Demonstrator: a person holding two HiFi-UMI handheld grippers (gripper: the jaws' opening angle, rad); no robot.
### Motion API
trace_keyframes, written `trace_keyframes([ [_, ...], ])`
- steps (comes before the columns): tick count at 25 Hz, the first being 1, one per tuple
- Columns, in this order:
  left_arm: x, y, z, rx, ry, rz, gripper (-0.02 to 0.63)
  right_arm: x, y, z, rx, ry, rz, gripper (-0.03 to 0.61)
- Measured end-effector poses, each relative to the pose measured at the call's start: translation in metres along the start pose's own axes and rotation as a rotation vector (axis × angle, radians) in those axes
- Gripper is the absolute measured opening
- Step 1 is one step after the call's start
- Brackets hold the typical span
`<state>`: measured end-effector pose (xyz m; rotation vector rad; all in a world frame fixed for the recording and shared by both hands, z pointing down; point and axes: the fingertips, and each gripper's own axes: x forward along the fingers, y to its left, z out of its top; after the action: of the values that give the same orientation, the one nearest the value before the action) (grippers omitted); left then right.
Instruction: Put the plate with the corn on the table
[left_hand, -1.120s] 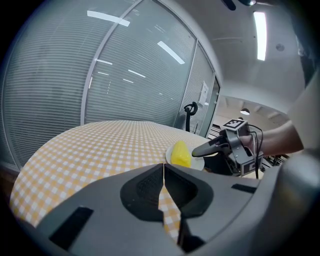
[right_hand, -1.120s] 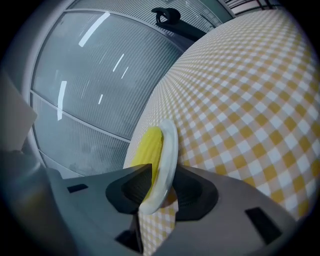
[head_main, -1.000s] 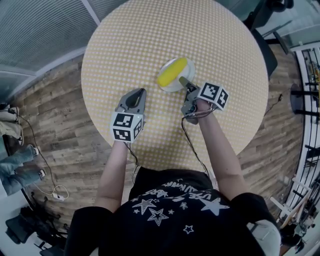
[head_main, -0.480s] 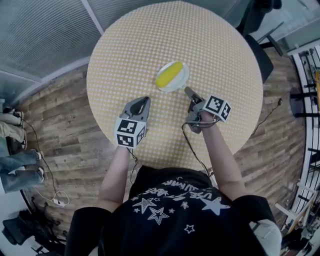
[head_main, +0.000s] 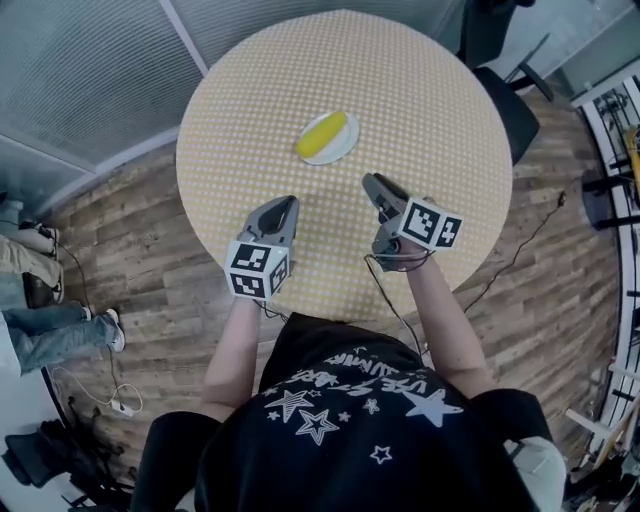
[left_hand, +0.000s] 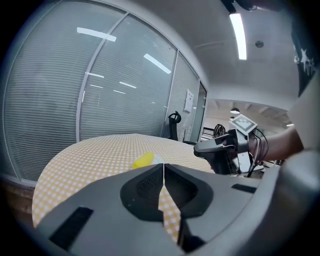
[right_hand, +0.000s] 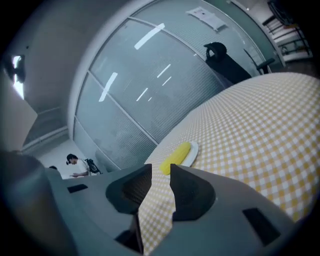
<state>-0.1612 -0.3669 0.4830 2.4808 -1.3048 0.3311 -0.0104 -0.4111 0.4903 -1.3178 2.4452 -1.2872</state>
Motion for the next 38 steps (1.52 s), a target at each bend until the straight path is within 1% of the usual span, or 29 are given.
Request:
trace_keyframes([
  [5, -0.016, -0.048, 0.010, 0.024, -0.037, -0.002, 0.012, -0.059, 0.023, 0.004, -0.217, -0.032, 0.014, 0.091],
  [7, -0.022, -0.066, 0.016, 0.030, -0.058, -0.004, 0.012, -0.082, 0.032, 0.002, -0.352, -0.037, 0.000, 0.089],
  [10, -0.031, -0.098, 0.022, 0.044, -0.087, -0.013, 0.012, -0.118, 0.044, -0.007, -0.587, -0.047, -0.030, 0.089],
  [11, -0.035, -0.111, 0.024, 0.053, -0.094, -0.016, 0.012, -0.130, 0.049, -0.012, -0.644, -0.056, -0.030, 0.089],
  [14, -0.049, -0.149, 0.022, 0.081, -0.104, -0.021, 0.012, -0.167, 0.059, -0.025, -0.740, -0.097, 0.000, 0.089],
  [19, -0.071, -0.203, 0.008, 0.096, -0.101, -0.010, 0.012, -0.222, 0.069, -0.045, -0.908, -0.143, 0.034, 0.089],
  [22, -0.087, -0.230, -0.003, 0.095, -0.100, 0.005, 0.012, -0.248, 0.070, -0.062, -0.938, -0.134, 0.060, 0.089],
  [25, -0.103, -0.259, -0.015, 0.073, -0.102, 0.014, 0.012, -0.275, 0.066, -0.077, -0.938, -0.121, 0.079, 0.089],
  [29, -0.117, -0.292, -0.034, 0.053, -0.078, 0.030, 0.012, -0.304, 0.060, -0.092, -0.929, -0.105, 0.108, 0.089],
  [33, -0.123, -0.314, -0.046, 0.033, -0.057, 0.042, 0.012, -0.325, 0.057, -0.100, -0.947, -0.086, 0.150, 0.057],
  [35, -0.119, -0.323, -0.052, 0.038, -0.037, 0.037, 0.012, -0.336, 0.051, -0.100, -0.959, -0.079, 0.151, 0.051],
  [38, -0.109, -0.340, -0.052, 0.071, -0.024, 0.003, 0.012, -0.350, 0.038, -0.102, -0.935, -0.067, 0.137, 0.044],
])
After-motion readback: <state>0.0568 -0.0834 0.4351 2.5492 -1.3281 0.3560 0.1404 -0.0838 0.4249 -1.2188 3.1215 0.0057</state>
